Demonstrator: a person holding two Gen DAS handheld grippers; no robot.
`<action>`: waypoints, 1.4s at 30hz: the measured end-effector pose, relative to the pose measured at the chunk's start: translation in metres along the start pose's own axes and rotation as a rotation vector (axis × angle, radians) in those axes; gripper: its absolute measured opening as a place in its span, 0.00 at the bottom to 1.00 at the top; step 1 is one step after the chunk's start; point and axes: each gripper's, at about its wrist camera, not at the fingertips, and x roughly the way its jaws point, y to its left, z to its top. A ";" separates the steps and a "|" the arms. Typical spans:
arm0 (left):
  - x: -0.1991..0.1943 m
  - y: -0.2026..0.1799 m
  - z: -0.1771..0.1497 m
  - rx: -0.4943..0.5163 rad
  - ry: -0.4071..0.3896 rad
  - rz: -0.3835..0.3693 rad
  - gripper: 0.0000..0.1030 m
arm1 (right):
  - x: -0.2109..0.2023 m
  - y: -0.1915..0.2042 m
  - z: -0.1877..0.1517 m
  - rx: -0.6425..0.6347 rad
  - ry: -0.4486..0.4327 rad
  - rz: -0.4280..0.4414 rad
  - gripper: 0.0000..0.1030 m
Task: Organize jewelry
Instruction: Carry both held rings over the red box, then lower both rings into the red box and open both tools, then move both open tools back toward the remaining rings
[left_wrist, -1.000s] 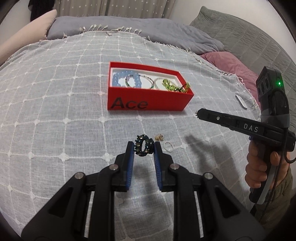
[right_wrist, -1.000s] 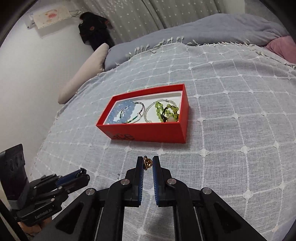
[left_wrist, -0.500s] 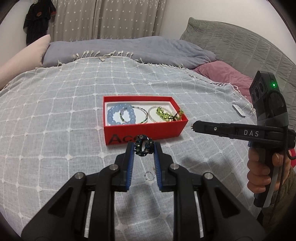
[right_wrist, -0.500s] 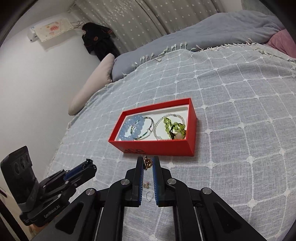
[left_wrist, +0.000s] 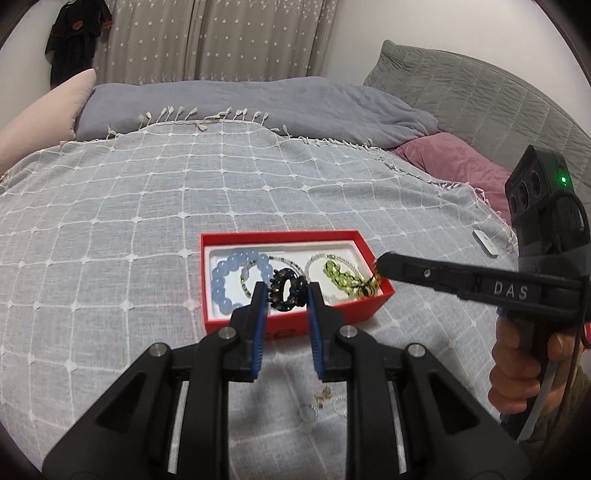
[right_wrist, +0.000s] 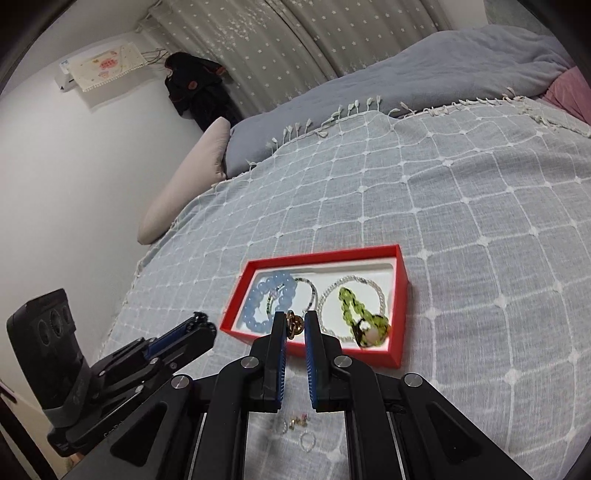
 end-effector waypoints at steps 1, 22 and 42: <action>0.004 -0.001 0.002 0.004 0.002 -0.001 0.22 | 0.003 0.001 0.001 -0.005 0.004 -0.002 0.09; 0.006 0.025 0.002 -0.103 0.024 -0.003 0.36 | -0.002 -0.005 0.008 0.011 -0.054 -0.086 0.32; -0.003 0.016 -0.058 -0.096 0.200 0.018 0.41 | -0.026 -0.005 -0.038 -0.016 0.042 -0.151 0.32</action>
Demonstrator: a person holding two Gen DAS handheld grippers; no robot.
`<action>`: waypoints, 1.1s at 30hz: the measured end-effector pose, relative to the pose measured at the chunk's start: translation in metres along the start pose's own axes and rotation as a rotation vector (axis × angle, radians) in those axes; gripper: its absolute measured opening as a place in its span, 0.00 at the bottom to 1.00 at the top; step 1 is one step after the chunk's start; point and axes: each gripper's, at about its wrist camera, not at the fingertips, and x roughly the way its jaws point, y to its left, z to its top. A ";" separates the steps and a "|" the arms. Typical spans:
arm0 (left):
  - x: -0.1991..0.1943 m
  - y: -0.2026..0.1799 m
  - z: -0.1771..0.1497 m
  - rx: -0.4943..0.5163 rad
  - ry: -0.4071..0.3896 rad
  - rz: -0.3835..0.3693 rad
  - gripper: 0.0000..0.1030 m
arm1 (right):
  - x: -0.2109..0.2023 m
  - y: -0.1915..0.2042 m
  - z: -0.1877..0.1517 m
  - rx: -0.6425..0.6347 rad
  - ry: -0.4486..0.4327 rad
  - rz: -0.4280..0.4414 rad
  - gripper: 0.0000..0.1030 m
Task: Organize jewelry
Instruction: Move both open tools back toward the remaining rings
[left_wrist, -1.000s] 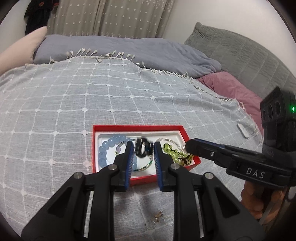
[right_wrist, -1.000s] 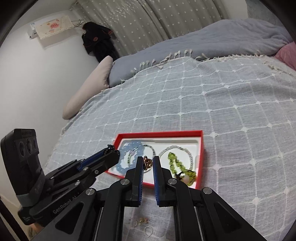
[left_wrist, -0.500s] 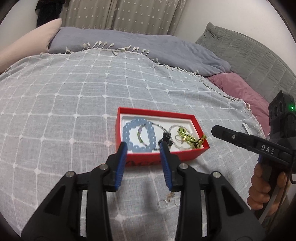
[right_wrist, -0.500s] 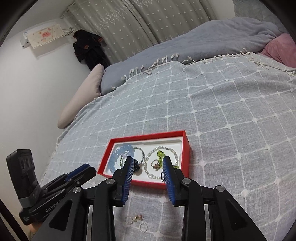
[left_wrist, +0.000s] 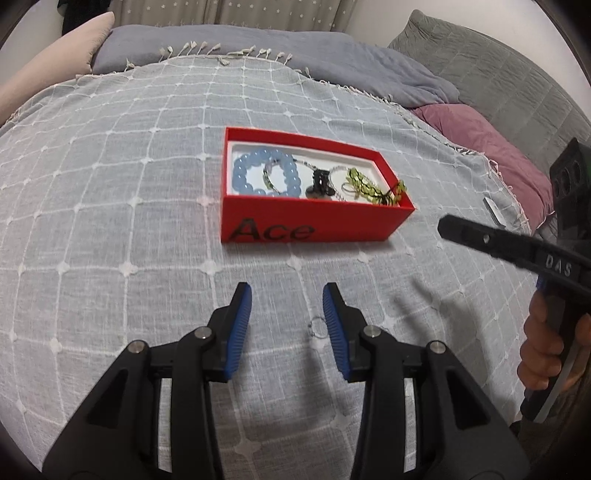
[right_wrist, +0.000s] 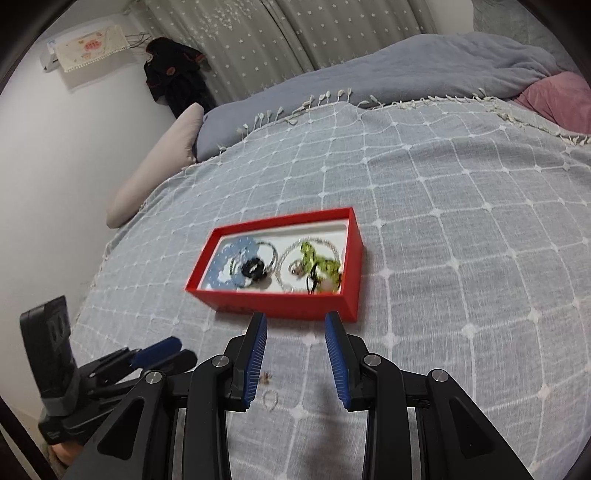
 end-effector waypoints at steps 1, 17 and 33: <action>0.000 -0.001 -0.002 0.002 0.007 -0.002 0.41 | -0.001 0.001 -0.004 -0.008 0.011 -0.008 0.32; 0.031 -0.031 -0.031 0.231 0.146 0.047 0.43 | 0.017 0.006 -0.025 -0.071 0.102 -0.079 0.32; 0.047 -0.043 -0.029 0.331 0.108 0.083 0.44 | 0.016 0.007 -0.023 -0.071 0.099 -0.076 0.32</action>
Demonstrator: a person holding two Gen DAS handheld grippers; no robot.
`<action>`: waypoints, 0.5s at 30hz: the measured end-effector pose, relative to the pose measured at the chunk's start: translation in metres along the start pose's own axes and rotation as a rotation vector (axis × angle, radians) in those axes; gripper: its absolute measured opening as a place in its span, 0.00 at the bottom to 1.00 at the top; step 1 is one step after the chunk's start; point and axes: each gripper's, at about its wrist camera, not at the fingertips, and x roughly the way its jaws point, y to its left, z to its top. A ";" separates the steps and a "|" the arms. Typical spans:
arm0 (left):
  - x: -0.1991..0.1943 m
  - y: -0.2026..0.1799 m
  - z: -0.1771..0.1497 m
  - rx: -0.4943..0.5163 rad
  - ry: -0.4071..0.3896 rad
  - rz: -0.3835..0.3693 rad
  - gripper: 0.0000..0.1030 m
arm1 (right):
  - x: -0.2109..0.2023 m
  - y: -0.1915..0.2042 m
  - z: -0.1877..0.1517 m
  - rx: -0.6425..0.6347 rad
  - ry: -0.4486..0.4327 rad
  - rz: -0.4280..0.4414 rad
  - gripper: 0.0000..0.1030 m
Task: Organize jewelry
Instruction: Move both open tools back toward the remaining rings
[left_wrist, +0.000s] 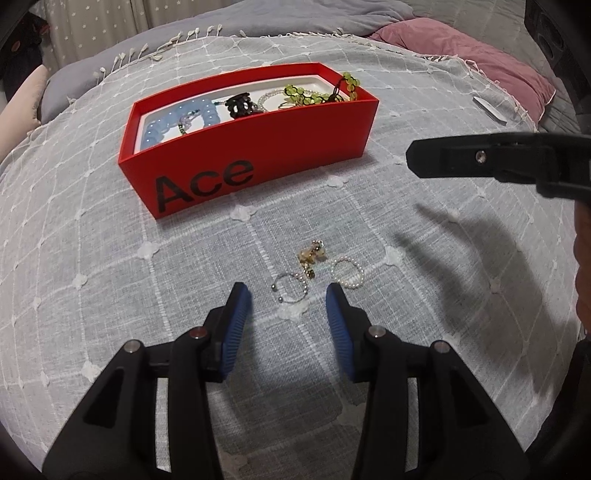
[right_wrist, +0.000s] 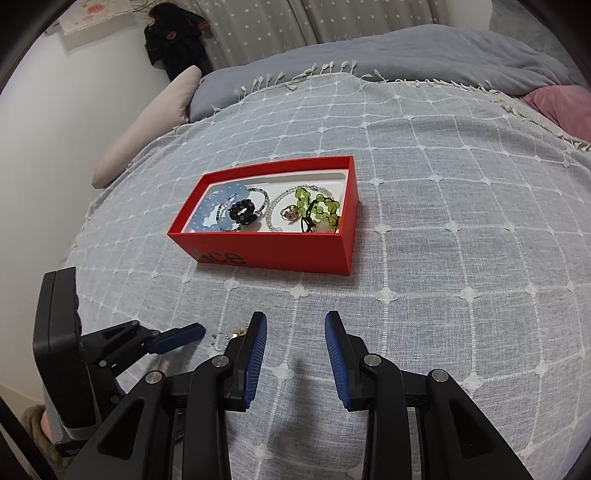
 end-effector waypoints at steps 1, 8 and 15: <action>0.000 -0.001 0.000 0.007 -0.002 0.003 0.44 | 0.000 0.000 0.000 0.000 -0.001 0.001 0.32; 0.000 -0.001 -0.001 0.026 -0.011 0.002 0.38 | -0.001 0.001 0.000 -0.002 -0.004 -0.003 0.32; 0.000 -0.003 -0.002 0.039 -0.013 0.001 0.32 | -0.003 0.002 0.000 -0.006 -0.007 -0.001 0.32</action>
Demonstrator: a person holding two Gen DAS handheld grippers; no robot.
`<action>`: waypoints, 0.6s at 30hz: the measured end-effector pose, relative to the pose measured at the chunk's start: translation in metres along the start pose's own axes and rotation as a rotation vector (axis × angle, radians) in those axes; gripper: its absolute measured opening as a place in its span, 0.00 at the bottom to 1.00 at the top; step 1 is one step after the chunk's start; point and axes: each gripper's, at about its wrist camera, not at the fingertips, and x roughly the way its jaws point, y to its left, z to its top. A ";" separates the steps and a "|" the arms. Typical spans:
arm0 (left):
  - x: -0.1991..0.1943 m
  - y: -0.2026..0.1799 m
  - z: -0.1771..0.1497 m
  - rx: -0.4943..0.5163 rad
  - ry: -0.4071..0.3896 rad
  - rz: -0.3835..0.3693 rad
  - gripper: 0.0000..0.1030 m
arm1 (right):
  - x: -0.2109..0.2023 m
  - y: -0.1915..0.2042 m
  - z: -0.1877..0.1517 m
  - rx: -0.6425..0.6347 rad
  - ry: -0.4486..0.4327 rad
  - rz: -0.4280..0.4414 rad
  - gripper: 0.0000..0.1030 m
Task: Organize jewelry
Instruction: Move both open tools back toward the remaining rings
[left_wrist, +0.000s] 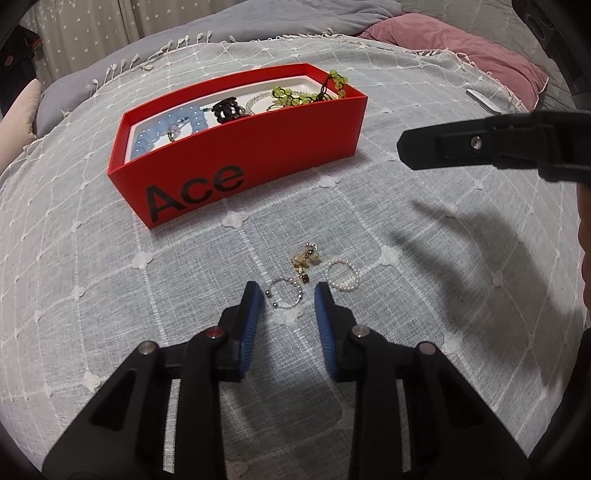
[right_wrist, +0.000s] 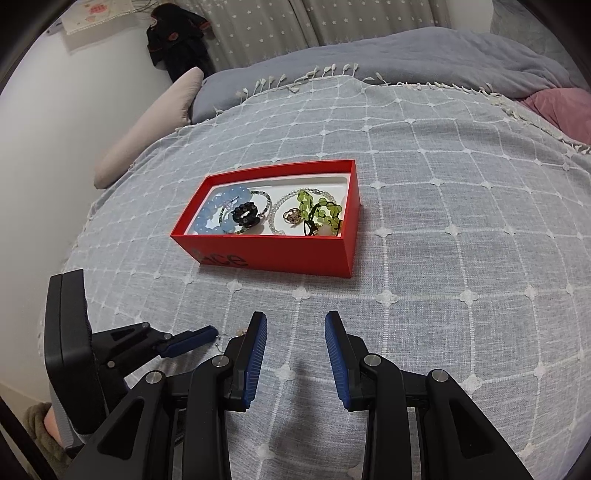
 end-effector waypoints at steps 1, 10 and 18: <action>0.000 0.001 0.000 -0.002 0.000 -0.002 0.32 | 0.000 0.001 0.000 -0.003 0.001 -0.003 0.32; 0.001 0.000 0.000 -0.002 -0.002 -0.004 0.31 | 0.001 0.006 -0.001 -0.035 -0.003 -0.012 0.32; -0.001 0.003 0.000 -0.015 -0.001 -0.009 0.21 | 0.007 0.014 -0.004 -0.094 0.006 -0.017 0.32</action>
